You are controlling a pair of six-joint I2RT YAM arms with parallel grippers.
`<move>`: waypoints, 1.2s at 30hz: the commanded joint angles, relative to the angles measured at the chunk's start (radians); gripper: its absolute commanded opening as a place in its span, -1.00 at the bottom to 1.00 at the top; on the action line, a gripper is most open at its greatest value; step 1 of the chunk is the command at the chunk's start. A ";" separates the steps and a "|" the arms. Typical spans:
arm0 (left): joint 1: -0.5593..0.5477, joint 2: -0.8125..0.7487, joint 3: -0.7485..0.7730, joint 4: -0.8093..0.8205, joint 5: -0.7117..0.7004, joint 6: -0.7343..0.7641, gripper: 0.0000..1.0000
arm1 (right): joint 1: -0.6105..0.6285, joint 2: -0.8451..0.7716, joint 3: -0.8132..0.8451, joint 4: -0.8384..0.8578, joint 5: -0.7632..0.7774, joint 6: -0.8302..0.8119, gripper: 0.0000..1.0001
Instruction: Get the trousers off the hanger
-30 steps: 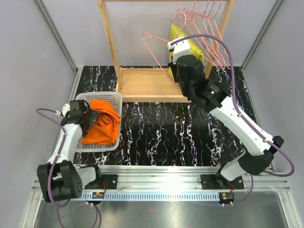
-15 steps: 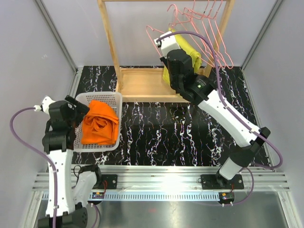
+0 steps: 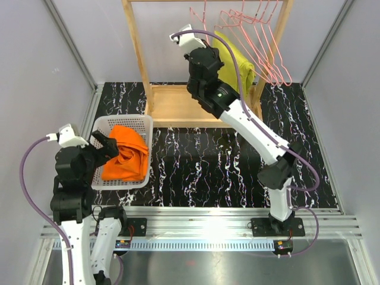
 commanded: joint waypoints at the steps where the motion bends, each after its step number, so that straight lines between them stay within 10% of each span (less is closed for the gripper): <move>1: -0.028 -0.017 -0.024 0.057 0.028 0.063 0.98 | -0.008 0.082 0.132 0.132 0.052 -0.156 -1.00; 11: -0.083 -0.017 -0.028 0.046 0.016 0.073 0.98 | -0.064 0.271 0.401 0.128 -0.040 -0.179 -1.00; 36: -0.092 -0.043 -0.027 0.019 0.093 0.087 0.98 | -0.071 0.301 0.315 -0.256 -0.014 0.194 -1.00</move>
